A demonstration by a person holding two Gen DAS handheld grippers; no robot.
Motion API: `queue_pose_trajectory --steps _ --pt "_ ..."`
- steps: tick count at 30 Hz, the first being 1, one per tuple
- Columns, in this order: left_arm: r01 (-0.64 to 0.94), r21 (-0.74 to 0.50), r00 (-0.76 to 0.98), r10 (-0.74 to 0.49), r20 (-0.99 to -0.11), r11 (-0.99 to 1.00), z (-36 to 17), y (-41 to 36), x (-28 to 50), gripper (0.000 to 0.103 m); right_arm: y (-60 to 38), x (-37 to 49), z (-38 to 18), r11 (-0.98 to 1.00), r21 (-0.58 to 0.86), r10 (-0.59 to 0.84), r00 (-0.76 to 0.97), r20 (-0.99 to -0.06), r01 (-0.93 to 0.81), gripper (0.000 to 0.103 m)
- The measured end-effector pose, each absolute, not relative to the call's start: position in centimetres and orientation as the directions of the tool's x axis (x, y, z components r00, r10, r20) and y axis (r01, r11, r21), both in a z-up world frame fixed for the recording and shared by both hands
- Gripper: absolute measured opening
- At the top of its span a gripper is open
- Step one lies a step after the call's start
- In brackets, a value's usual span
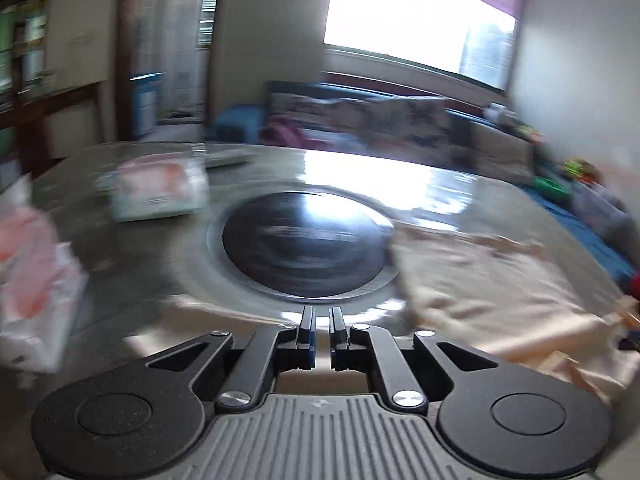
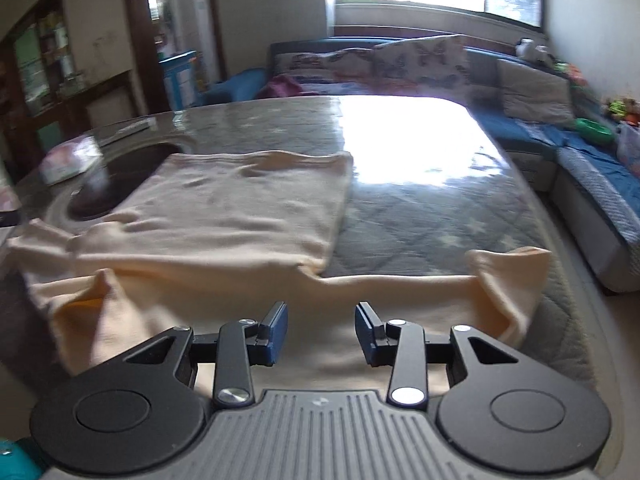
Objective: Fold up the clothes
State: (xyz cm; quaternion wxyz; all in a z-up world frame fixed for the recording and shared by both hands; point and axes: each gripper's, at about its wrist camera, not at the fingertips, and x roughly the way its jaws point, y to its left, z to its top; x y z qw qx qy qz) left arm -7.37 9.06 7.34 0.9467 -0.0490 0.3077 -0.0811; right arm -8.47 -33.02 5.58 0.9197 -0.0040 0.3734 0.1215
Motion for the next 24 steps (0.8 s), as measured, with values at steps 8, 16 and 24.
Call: queue_pose_trajectory --steps 8,16,24 --pt "0.523 -0.191 0.633 -0.529 -0.565 0.830 7.9 0.7 -7.9 0.033 -27.2 -9.9 7.1 0.852 0.139 0.452 0.575 -0.681 -0.505 0.037" --pt "0.610 -0.137 0.564 -0.549 -0.617 0.780 6.2 -2.5 -8.0 0.041 -23.2 -11.1 6.4 0.791 0.063 0.470 0.538 -0.700 -0.609 0.031" --pt "0.638 -0.102 0.536 -0.535 -0.652 0.763 4.6 -2.6 -8.3 0.006 -23.2 -12.3 6.0 0.776 -0.003 0.449 0.557 -0.699 -0.630 0.003"
